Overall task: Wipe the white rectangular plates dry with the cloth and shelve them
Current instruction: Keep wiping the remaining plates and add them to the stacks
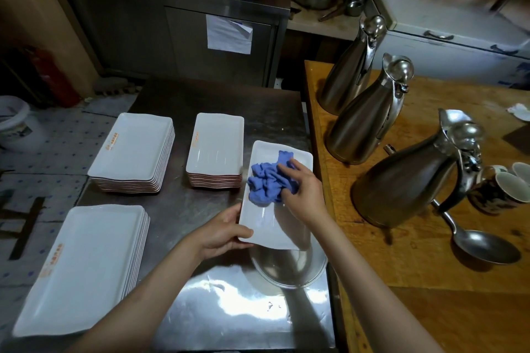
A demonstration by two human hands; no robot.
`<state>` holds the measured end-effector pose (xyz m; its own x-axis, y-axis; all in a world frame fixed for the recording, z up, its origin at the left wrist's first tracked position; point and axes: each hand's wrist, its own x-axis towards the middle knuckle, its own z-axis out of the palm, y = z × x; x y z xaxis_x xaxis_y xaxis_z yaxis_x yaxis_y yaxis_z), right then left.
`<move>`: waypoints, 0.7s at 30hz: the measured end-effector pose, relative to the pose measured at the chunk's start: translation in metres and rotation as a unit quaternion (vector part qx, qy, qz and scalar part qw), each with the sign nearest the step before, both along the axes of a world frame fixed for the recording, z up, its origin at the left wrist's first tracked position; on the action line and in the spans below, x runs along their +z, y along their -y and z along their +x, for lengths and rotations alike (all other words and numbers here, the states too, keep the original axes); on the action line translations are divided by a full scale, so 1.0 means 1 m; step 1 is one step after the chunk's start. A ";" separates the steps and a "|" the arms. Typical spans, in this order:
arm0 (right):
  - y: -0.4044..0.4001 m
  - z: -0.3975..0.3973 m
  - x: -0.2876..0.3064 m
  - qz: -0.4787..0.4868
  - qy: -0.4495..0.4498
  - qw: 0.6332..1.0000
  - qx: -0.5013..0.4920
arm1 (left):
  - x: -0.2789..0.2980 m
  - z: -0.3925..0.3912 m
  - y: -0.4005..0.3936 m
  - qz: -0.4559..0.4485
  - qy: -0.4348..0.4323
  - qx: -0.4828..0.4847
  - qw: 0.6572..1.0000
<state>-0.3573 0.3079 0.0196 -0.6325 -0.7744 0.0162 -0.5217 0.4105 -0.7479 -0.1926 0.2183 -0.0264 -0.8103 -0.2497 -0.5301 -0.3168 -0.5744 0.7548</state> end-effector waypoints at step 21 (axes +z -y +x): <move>0.014 0.005 -0.003 -0.046 -0.041 0.993 -0.105 | 0.001 0.004 0.001 0.009 -0.007 -0.035 0.999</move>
<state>-0.3522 0.2936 0.0163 -0.7733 -0.6187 0.1387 -0.4929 0.4490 -0.7453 -0.1889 0.2173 -0.0258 -0.8332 -0.1828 -0.5219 -0.3459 -0.5641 0.7498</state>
